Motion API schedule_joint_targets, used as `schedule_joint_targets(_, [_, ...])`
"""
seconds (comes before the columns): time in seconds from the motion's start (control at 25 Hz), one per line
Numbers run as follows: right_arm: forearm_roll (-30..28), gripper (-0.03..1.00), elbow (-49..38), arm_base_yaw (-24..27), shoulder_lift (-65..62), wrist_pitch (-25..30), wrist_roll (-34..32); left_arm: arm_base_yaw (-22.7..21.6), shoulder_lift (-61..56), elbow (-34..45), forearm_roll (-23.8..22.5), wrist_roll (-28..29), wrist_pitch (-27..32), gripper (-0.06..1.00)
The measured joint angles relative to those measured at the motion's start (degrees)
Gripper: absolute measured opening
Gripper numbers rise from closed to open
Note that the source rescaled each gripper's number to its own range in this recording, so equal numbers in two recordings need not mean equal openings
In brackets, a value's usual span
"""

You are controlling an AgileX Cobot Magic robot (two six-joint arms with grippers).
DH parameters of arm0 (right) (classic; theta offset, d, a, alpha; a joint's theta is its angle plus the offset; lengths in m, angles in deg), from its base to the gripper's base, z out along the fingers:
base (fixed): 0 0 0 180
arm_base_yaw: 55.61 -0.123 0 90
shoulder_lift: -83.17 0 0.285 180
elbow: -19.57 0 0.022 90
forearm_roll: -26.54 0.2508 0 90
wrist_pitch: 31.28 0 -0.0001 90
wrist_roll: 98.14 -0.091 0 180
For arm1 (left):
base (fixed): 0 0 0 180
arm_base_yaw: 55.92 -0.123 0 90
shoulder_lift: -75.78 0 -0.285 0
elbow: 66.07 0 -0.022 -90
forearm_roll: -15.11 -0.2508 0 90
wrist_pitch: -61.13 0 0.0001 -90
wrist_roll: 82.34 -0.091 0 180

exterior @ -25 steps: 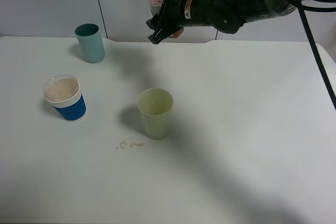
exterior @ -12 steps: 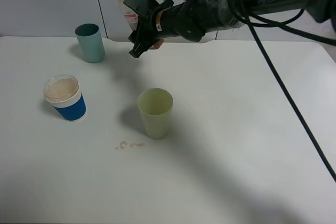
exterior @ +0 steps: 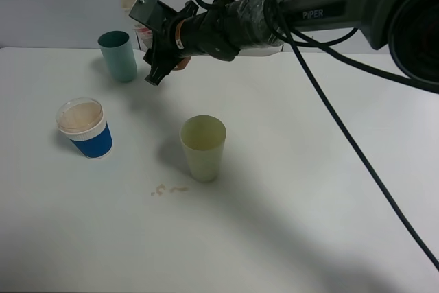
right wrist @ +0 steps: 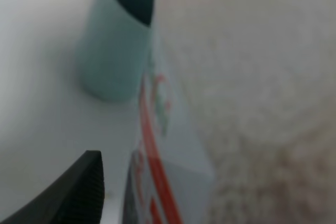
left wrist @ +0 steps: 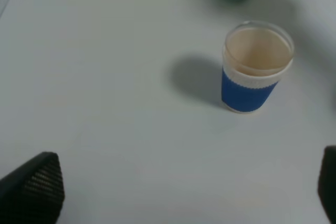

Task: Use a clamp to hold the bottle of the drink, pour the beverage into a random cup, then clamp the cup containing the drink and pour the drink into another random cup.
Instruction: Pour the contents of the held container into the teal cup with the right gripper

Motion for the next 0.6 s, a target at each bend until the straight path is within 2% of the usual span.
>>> schedule_joint_targets(0.32, [-0.3,0.02,0.0,-3.1,0.0,3.5,3.0,0.0,0.0,0.0,0.0,0.0,0.0,0.93])
schedule_joint_targets(0.6, [-0.6,0.02,0.2,-4.7,0.0,3.7,4.2,0.0,0.0,0.0,0.0,0.0,0.0,0.93])
